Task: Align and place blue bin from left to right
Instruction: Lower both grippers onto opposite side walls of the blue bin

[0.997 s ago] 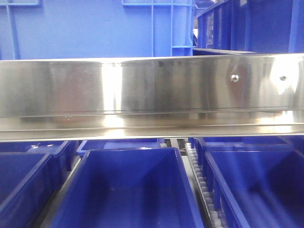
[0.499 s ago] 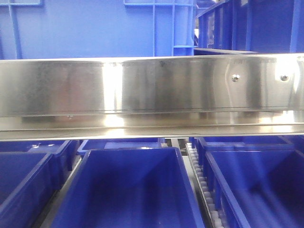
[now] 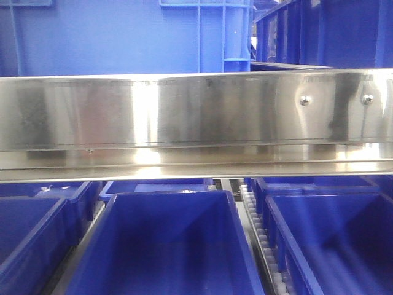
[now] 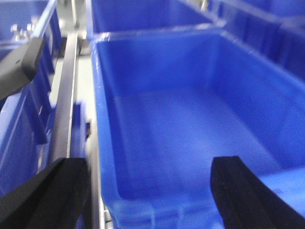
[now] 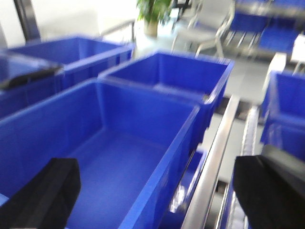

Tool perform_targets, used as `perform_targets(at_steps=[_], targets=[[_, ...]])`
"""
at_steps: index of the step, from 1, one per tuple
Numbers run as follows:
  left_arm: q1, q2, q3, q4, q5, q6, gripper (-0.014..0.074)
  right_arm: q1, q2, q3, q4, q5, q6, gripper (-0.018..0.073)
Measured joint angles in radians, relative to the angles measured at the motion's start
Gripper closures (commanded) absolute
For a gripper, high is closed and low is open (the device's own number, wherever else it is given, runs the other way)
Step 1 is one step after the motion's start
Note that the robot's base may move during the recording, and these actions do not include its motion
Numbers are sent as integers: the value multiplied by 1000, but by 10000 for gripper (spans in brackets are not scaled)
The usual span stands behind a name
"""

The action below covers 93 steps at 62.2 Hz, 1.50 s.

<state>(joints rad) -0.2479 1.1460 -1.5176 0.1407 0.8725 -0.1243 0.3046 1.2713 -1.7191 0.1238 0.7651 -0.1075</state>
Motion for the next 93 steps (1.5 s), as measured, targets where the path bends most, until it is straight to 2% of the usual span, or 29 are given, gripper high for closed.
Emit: perform_targets(at_steps=[10,19,31,42,61,74,93], targets=[[12,151,-200,8,143,0,161,15,177,-188,4,153,7,12],[72,266,-321,-7,252,15,161,25,306,-305,-19,220,63,12],[130,367,-372,-70,283,54,161,28,448,-454,-170,327,198,12],[150,442,-373,-80,294,78,161,40,559,-552,-188,425,252,12],[154,519,-373,-80,278,87,161,56,677,-563,-188,382,318,12],[156,524,-375,-80,215,87,161,38,722,-563,-190,378,326,12],[173,574,-375,-83,177,87,161,36,727,-563,-188,292,329,12]])
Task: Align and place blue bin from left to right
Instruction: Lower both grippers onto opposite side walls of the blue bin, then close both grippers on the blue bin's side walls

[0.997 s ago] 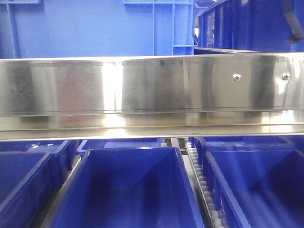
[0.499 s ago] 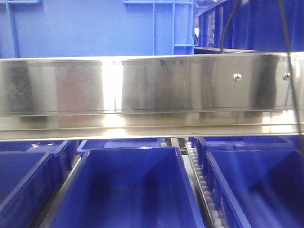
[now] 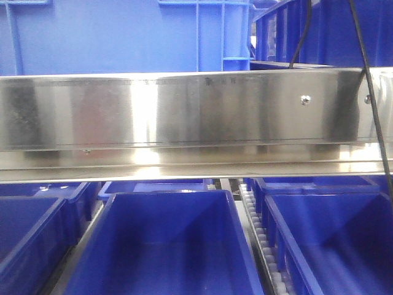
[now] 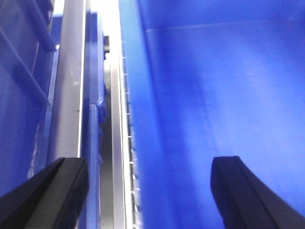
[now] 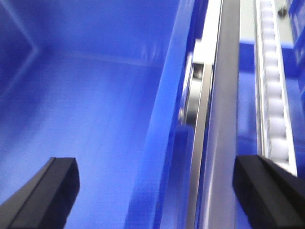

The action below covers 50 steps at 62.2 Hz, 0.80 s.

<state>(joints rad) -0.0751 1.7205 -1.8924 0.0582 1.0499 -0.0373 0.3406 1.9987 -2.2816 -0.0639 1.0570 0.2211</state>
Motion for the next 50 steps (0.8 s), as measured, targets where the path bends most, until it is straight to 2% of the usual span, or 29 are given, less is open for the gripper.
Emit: perform_targets(at_steps=[25,41,45,50], targets=[[8,36,0,-48,-48,0,161,-7,43,0,8,-26,1,12],[8,74,-6,-50,-50,0,161,-7,69,0,64,-23,1,13],[8,75,-6,-50,-50,0,165,-7,69,0,64,-25,1,35],[8,75,-8,-50,-52,0,203,-7,69,0,64,-25,1,124]])
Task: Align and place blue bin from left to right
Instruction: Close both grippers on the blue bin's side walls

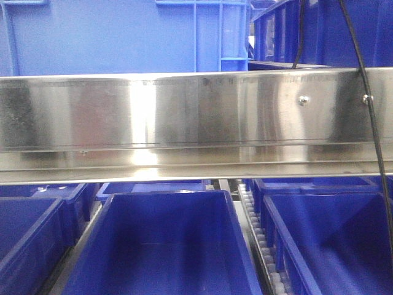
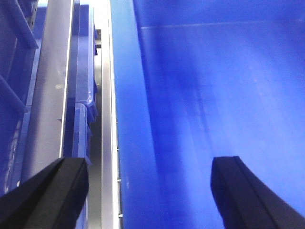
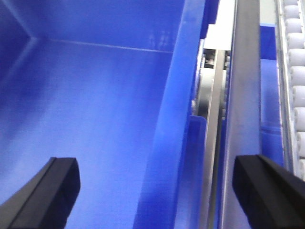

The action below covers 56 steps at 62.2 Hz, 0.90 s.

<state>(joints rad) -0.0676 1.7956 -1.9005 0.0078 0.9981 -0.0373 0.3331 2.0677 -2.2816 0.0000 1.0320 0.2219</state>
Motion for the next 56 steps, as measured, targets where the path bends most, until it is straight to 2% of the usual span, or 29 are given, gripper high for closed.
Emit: perform_targets(at_steps=[5,12,15,17,31,39,56], targets=[[0,0,0,0,-2,0,309,0,0,0,0,0,0,293],[0,0,0,1,-8,0,562,0,0,0,21,0,-4,624],[3,0,-2,6,-15,0,664,0,0,-2,26,6,10,726],[4,0,-2,0,-15,0,706,0,0,-2,26,8,17,718],[4,0,-2,-8,-16,0,707,-4,2,-2,23,8,28,712],[5,0,-8,-38,-12,0,707,-4,0,-2,23,8,28,712],[9,0,-81,-111,87,-2,707,-9,-36,0,15,42,28,712]])
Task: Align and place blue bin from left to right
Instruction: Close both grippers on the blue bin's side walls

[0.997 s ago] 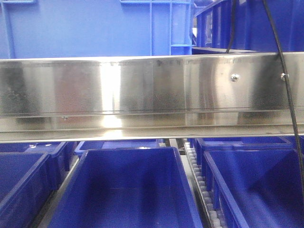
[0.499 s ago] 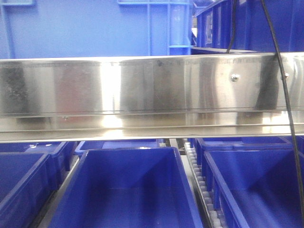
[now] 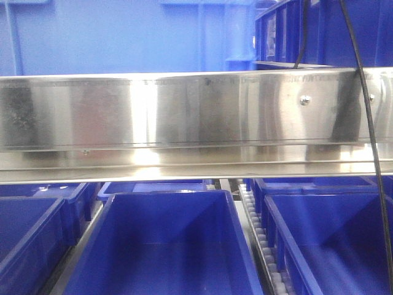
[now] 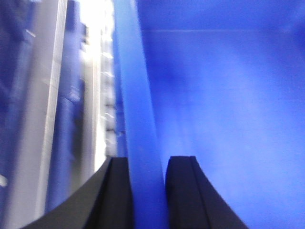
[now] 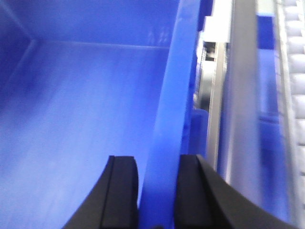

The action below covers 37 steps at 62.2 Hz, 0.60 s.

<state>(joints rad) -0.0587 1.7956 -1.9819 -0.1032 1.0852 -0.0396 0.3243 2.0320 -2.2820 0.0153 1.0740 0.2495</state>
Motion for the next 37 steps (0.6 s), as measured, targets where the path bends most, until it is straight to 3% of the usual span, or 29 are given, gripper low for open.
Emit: perform_targets(at_steps=[37], targets=[[6,-39,-210,-89,107,-4,707,-7,-158,0,0,-33,10,712]])
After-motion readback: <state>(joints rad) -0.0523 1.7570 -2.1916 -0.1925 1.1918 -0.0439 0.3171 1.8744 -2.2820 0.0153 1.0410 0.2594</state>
